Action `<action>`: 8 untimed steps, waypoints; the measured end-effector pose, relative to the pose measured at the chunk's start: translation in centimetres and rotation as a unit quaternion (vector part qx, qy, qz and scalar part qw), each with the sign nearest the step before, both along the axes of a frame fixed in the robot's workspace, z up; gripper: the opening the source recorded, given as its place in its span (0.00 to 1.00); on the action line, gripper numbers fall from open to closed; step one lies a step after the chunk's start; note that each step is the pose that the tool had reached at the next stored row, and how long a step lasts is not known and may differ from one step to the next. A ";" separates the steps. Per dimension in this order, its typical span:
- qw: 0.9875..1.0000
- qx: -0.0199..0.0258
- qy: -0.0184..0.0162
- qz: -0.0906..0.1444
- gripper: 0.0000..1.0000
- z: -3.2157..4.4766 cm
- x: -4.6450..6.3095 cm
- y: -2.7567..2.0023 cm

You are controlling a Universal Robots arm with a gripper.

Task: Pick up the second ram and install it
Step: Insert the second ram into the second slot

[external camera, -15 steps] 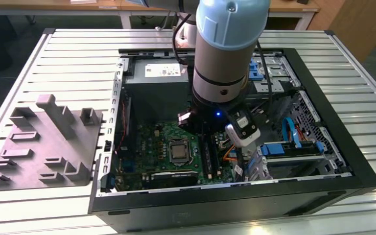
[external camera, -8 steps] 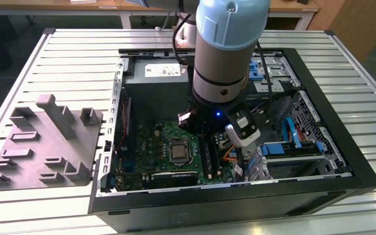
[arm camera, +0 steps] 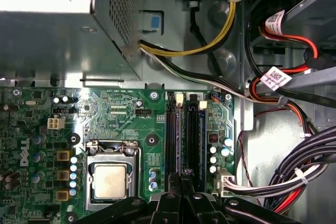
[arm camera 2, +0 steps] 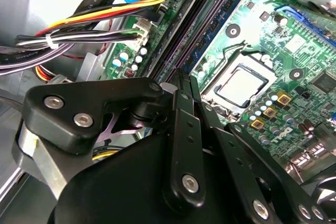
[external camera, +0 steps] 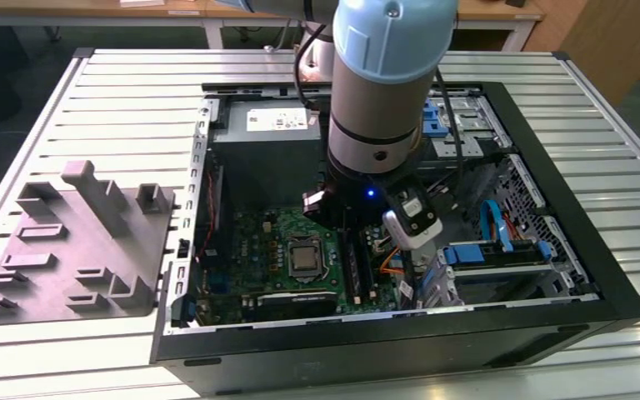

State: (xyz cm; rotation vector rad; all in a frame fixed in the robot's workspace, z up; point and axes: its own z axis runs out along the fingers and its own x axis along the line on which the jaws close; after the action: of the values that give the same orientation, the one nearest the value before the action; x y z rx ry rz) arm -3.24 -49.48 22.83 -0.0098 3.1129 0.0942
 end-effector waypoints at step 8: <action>1.000 0.000 0.000 -0.007 0.12 -0.14 0.0 0.01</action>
State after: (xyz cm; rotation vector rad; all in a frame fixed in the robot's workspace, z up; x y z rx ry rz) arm -3.24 -49.47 22.69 0.0113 3.1126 0.0942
